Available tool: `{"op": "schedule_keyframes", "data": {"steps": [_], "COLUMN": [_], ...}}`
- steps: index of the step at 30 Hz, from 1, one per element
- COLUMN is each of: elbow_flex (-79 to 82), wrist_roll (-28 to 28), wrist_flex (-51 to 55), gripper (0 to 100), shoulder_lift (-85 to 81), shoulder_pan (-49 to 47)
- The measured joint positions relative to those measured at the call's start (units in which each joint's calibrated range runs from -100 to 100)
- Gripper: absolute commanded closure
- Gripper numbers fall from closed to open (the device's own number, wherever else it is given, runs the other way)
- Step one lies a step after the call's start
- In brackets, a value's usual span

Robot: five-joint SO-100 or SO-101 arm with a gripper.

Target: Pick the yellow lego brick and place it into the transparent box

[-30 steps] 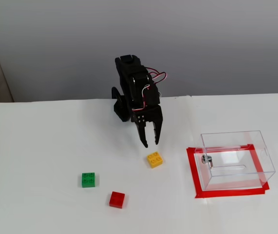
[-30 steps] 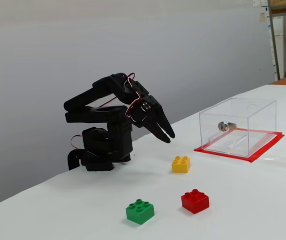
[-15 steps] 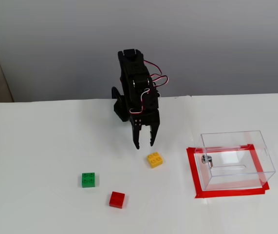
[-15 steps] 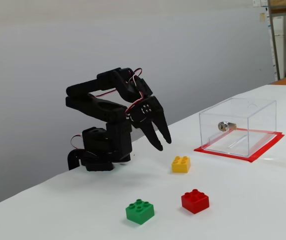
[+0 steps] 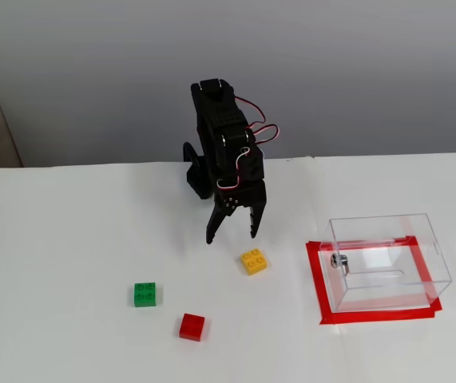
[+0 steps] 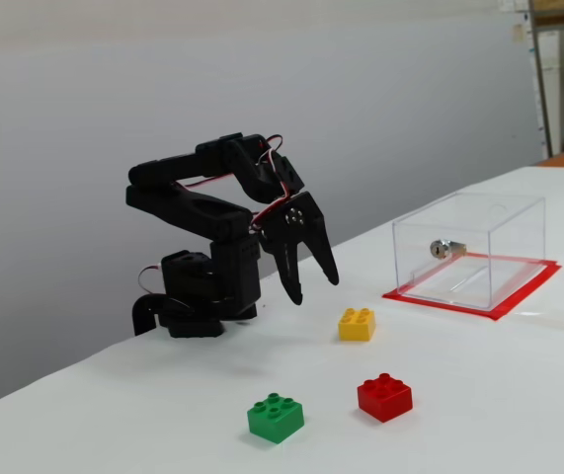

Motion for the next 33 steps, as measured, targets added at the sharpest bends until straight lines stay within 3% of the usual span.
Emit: {"op": "schedule_keyframes", "data": {"steps": [17,24,33], "elbow_flex": [-7.3,-9.3,-11.6], "wrist_roll": [0.0,0.0,0.0], "wrist_flex": [0.0,0.0,-3.3], "gripper": [61,46,45], "shoulder_lift": [14.0,18.3,23.8], "shoulder_pan": [-0.3,-2.2,-2.2]}}
